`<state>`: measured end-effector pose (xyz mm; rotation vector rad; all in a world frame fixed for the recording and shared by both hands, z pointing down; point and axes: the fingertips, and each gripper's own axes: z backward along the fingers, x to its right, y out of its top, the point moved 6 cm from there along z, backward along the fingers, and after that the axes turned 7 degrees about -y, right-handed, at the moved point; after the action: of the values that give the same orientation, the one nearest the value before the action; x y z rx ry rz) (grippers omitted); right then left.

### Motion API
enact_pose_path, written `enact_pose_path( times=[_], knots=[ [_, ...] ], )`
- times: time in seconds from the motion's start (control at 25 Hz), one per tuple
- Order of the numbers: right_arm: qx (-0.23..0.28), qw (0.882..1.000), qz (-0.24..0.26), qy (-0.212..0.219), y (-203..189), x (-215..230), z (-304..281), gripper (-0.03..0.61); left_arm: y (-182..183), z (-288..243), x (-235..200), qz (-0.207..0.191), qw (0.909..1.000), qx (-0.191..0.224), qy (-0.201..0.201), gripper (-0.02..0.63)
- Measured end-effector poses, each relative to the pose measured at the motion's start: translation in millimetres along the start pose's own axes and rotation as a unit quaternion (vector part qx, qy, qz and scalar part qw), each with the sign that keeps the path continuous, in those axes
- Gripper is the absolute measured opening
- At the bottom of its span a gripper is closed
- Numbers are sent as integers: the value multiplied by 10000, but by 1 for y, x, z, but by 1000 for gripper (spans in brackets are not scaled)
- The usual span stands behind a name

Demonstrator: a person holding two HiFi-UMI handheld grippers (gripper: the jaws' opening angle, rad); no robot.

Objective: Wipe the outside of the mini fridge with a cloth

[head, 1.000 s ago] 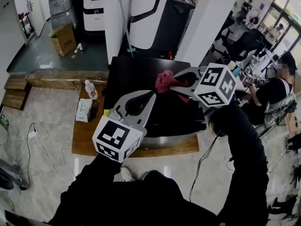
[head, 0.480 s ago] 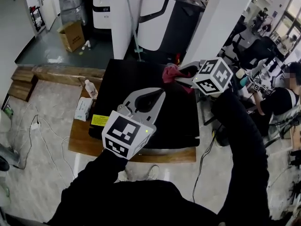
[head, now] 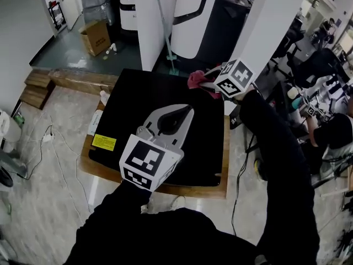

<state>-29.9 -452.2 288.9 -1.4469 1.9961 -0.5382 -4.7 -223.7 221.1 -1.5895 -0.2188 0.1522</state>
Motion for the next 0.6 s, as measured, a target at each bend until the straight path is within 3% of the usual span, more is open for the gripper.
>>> enact_pose_path(
  times=[0.2, 0.6],
  knots=[
    [-22, 9989, -347, 308, -18, 14, -25, 74, -5, -2, 12, -185, 9994, -155, 252, 6],
    [-223, 9954, -473, 808, -19, -10, -16, 69, -13, 2, 34, -9, 9990, -215, 399, 6]
  ],
)
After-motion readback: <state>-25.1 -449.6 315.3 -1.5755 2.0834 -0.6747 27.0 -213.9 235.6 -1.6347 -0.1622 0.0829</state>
